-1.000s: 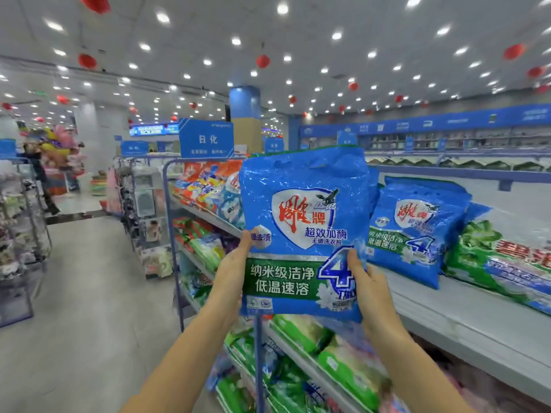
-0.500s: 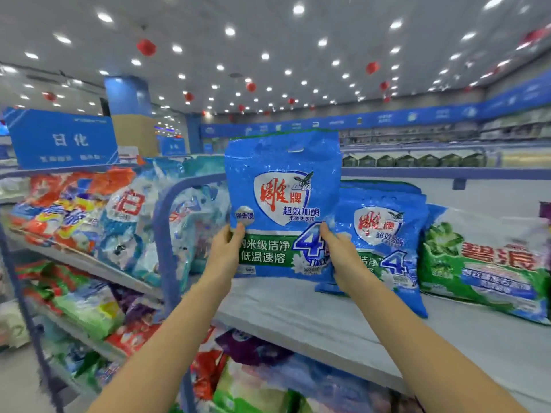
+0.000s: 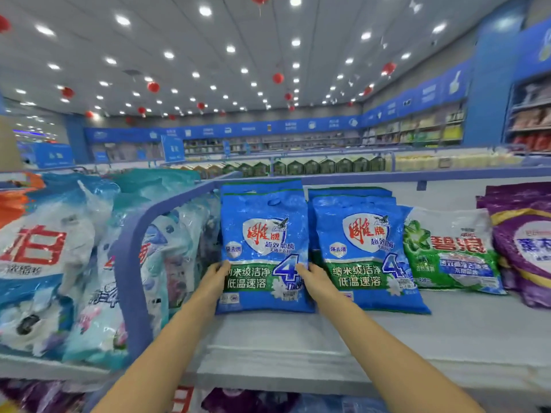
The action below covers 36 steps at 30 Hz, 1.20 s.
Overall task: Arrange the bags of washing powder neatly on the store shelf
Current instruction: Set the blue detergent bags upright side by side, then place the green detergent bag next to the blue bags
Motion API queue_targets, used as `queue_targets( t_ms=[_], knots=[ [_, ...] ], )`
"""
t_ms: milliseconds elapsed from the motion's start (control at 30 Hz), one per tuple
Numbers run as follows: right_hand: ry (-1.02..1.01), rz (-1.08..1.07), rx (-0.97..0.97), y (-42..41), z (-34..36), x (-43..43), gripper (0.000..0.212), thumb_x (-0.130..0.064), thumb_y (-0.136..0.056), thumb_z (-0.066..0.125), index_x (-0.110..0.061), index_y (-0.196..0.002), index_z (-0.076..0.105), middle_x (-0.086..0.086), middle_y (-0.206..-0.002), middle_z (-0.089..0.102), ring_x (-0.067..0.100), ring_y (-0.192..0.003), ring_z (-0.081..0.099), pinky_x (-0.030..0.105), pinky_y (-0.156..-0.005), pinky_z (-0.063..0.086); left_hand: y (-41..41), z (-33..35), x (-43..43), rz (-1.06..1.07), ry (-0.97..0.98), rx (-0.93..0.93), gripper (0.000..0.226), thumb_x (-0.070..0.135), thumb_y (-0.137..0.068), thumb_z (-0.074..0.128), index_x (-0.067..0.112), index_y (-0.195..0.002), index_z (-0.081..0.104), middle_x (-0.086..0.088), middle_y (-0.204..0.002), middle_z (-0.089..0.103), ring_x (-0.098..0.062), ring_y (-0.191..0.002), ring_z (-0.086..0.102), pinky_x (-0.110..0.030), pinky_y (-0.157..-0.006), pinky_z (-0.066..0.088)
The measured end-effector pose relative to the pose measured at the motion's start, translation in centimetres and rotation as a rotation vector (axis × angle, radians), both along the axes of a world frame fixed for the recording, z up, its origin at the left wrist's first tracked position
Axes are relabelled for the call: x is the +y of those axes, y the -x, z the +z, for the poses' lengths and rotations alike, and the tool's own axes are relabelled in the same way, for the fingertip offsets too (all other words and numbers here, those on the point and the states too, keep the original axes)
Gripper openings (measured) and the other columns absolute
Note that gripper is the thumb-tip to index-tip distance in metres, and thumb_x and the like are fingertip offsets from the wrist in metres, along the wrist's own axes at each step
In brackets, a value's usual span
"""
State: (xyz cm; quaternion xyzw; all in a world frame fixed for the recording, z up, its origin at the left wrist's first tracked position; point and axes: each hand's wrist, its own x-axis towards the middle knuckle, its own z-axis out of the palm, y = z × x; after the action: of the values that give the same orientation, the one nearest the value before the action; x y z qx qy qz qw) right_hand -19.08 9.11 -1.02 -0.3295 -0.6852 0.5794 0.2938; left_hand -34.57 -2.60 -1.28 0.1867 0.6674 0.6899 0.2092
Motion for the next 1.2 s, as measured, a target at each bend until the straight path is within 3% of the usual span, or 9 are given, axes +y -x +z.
queue_targets(
  t_ms=[100,267,400,533,633,700,867,1067,1200],
  knots=[
    [-0.011,0.001,-0.014,-0.3,-0.1,0.0,0.028,-0.014,-0.096,0.047,-0.003,-0.122,0.049,0.010,-0.116,0.057,0.025,-0.106,0.055,0.029,-0.085,0.041,0.3,0.6,0.7,-0.039,0.036,-0.018,0.040,0.031,-0.096,0.049,0.002,-0.123,0.046,-0.015,-0.107,0.058,-0.027,-0.093,0.057,-0.044,-0.089,0.049],
    [-0.072,-0.065,-0.067,0.8,-0.7,0.6,0.028,-0.010,-0.092,0.053,-0.003,-0.119,0.049,0.016,-0.120,0.059,0.029,-0.108,0.058,0.038,-0.095,0.046,1.3,0.1,1.5,-0.036,0.040,-0.007,0.034,0.029,-0.097,0.047,0.008,-0.124,0.044,-0.005,-0.089,0.055,-0.025,-0.088,0.056,-0.043,-0.086,0.048],
    [-0.143,-0.113,-0.087,0.6,-0.7,0.3,0.031,-0.015,-0.090,0.057,-0.008,-0.119,0.045,0.013,-0.120,0.059,0.026,-0.104,0.059,0.044,-0.095,0.047,1.2,-0.2,1.3,-0.028,0.090,0.092,0.040,0.030,-0.097,0.045,0.005,-0.129,0.040,-0.013,-0.110,0.055,-0.026,-0.096,0.055,-0.036,-0.081,0.047],
    [-0.333,-0.143,-0.021,-2.5,1.2,-1.3,0.043,-0.015,-0.091,0.057,-0.010,-0.130,0.040,0.004,-0.121,0.052,0.021,-0.111,0.052,0.040,-0.098,0.043,0.7,0.5,0.2,0.065,0.095,0.383,0.054,0.029,-0.092,0.053,0.007,-0.137,0.033,-0.012,-0.136,0.048,-0.028,-0.120,0.048,-0.038,-0.099,0.038],
    [-0.421,-0.167,0.109,-7.3,2.2,-2.8,0.035,-0.014,-0.092,0.054,-0.019,-0.125,0.044,-0.004,-0.121,0.050,0.011,-0.109,0.052,0.022,-0.088,0.045,-1.7,1.1,-1.8,0.048,-0.025,0.569,0.051,0.018,-0.090,0.058,0.011,-0.136,0.037,-0.005,-0.135,0.045,-0.024,-0.125,0.043,-0.033,-0.100,0.034],
    [-0.448,-0.219,0.211,-11.3,2.4,-3.7,0.027,-0.012,-0.092,0.054,-0.023,-0.116,0.050,-0.006,-0.117,0.056,0.004,-0.104,0.055,0.012,-0.081,0.046,-4.1,1.2,-3.2,-0.057,-0.139,0.584,0.041,0.012,-0.090,0.057,0.019,-0.129,0.043,0.000,-0.130,0.047,-0.018,-0.120,0.047,-0.030,-0.097,0.036],
    [-0.453,-0.438,0.328,-23.1,0.6,-7.1,0.016,-0.006,-0.092,0.051,-0.015,-0.097,0.062,-0.003,-0.092,0.069,0.008,-0.085,0.065,0.014,-0.076,0.050,-11.0,-0.1,-5.8,-0.259,-0.336,0.544,0.021,0.002,-0.092,0.050,0.018,-0.101,0.060,0.001,-0.094,0.070,-0.013,-0.088,0.065,-0.018,-0.078,0.050],
    [-0.453,-0.848,0.237,-37.8,-5.6,-13.4,0.023,-0.054,-0.078,0.062,-0.031,-0.076,0.066,-0.009,-0.067,0.065,0.001,-0.061,0.056,0.008,-0.059,0.045,-21.7,-4.9,-5.3,-0.403,-0.314,0.450,0.045,0.002,-0.094,0.046,0.035,-0.071,0.067,0.008,-0.067,0.067,-0.003,-0.061,0.059,-0.012,-0.061,0.048],
    [-0.377,-1.032,0.227,-46.6,-8.5,-17.3,0.047,-0.077,-0.064,0.057,-0.032,-0.073,0.068,-0.009,-0.061,0.063,0.002,-0.055,0.054,0.009,-0.054,0.044,-30.0,-8.0,-4.4,-0.597,-0.232,0.425,0.038,0.004,-0.094,0.045,0.025,-0.070,0.066,0.004,-0.061,0.064,-0.003,-0.054,0.055,-0.013,-0.054,0.045]
  ],
)
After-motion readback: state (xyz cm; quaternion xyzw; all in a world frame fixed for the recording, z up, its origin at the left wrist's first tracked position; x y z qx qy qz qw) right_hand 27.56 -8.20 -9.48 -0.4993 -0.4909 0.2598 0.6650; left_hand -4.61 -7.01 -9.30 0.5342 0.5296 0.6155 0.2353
